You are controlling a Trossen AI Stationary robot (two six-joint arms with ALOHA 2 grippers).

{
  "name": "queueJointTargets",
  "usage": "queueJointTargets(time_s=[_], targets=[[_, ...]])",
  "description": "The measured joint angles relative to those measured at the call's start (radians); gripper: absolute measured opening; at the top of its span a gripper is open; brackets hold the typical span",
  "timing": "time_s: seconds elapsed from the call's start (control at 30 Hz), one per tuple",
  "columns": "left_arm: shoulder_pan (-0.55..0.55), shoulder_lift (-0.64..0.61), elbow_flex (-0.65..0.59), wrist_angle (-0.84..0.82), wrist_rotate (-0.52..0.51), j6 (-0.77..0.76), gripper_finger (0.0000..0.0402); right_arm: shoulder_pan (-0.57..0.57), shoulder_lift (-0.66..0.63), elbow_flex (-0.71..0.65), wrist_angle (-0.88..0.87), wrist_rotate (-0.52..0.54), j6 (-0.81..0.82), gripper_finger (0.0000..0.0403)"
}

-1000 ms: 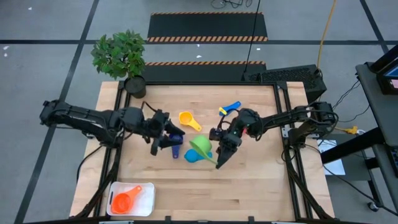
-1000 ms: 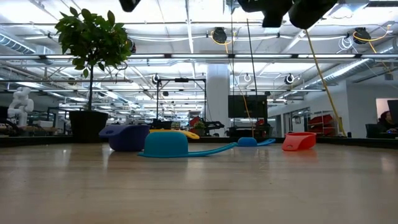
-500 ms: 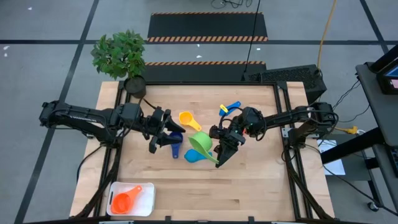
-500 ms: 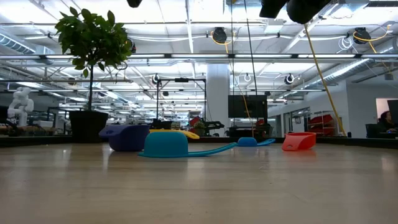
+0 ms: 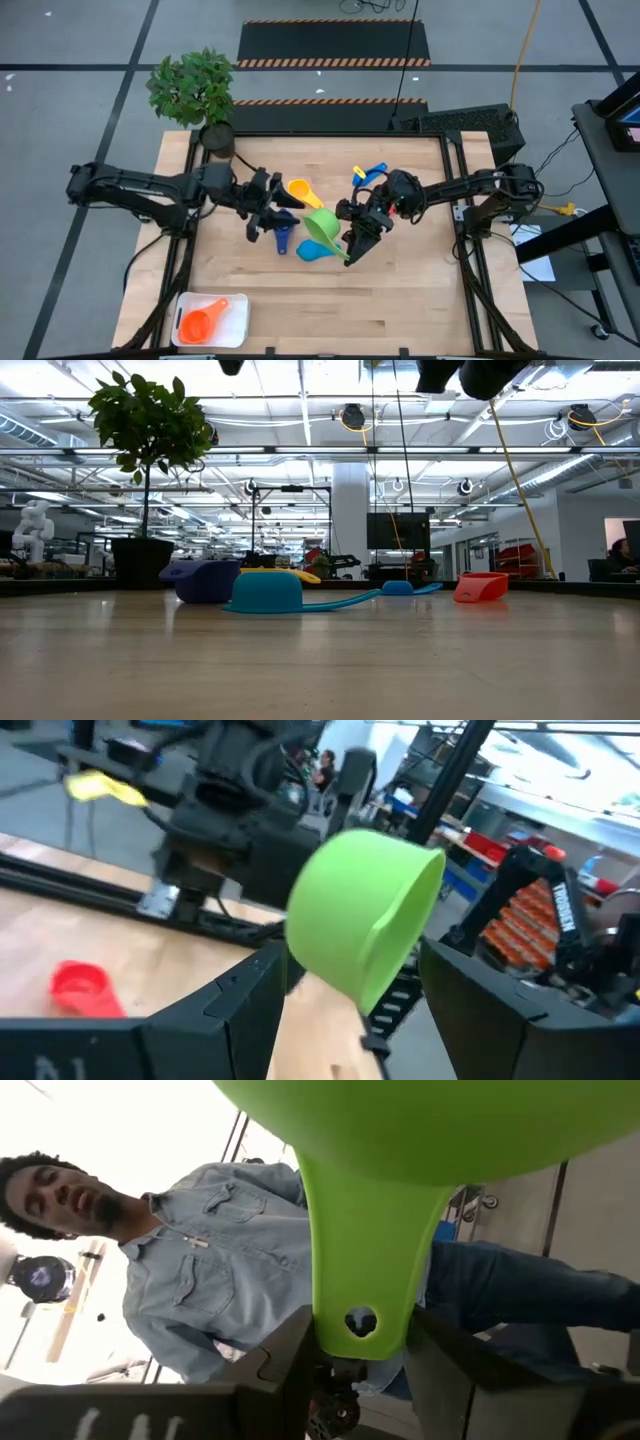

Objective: Nest measuring cups in basket
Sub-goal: Stack the green measuring cup on top of the orange measuring cup in the white bin

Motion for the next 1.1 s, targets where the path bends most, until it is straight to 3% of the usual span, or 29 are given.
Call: queueJointTargets(time_s=[0.27,0.73,0.97,1.1], targets=[[-0.003,0.087,0.0,0.127,0.023,-0.017,0.0216,-0.011,0.0,0.0,-0.014,-0.019,-0.025,0.0116],[0.058,0.071,0.0,0.126,0.19,-0.024,0.0096,-0.011,0.0,0.0,-0.006,-0.025,-0.019,0.0116],[0.068,0.068,0.0,0.126,0.25,-0.035,0.0014,-0.011,0.0,0.0,-0.001,-0.027,-0.022,0.0116],[0.067,0.068,0.0,0.126,0.261,-0.058,0.0013,-0.011,0.0,0.0,-0.002,-0.026,-0.019,0.012]])
